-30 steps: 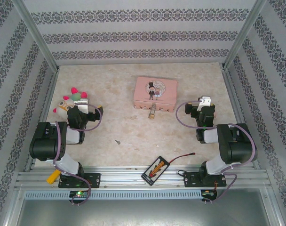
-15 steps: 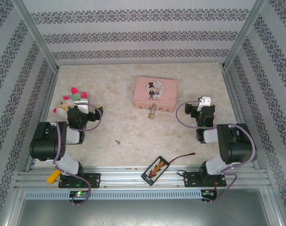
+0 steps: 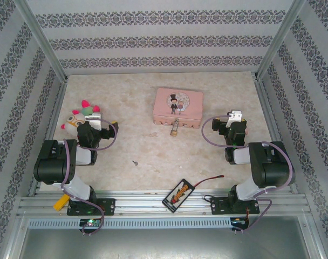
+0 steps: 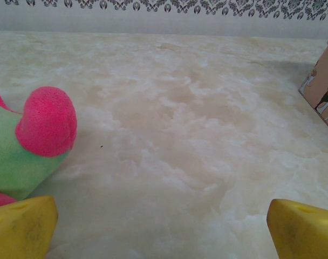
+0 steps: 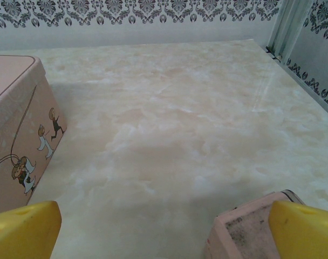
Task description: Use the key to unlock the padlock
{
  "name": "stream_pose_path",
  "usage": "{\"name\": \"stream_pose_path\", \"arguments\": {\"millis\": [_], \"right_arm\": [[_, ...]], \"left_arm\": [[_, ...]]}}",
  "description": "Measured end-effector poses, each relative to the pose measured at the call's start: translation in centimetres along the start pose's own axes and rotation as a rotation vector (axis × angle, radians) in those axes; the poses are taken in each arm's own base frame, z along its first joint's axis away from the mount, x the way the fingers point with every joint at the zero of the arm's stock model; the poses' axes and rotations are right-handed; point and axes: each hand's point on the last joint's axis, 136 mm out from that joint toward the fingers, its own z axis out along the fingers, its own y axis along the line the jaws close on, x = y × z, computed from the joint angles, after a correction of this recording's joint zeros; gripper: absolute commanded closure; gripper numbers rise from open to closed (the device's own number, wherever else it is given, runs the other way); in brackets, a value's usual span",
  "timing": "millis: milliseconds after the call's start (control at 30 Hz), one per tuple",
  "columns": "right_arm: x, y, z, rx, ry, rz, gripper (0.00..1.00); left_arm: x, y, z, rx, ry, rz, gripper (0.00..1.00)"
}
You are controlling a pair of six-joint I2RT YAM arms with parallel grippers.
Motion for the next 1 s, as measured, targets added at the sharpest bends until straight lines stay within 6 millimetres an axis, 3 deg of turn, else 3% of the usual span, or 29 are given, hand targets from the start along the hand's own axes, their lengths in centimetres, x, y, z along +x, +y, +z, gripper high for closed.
{"name": "stream_pose_path", "arguments": {"millis": [433,567,867,1000], "right_arm": [[0.1,0.0,-0.2,0.001,0.012,-0.002,0.02],[-1.1,0.0,-0.4,0.003,-0.002,0.0,0.02],[-3.6,-0.8,-1.7,0.044,-0.025,0.01,0.02],[-6.3,-1.2,-2.8,0.07,-0.05,0.053,0.02]], "left_arm": [[0.0,0.1,0.0,-0.006,-0.001,0.0,0.01],[-0.6,0.6,-0.6,-0.042,-0.021,0.001,0.01],[-4.7,1.3,-2.5,-0.116,-0.067,-0.022,0.01],[-7.5,1.6,-3.0,-0.142,-0.081,-0.125,0.01]]}}
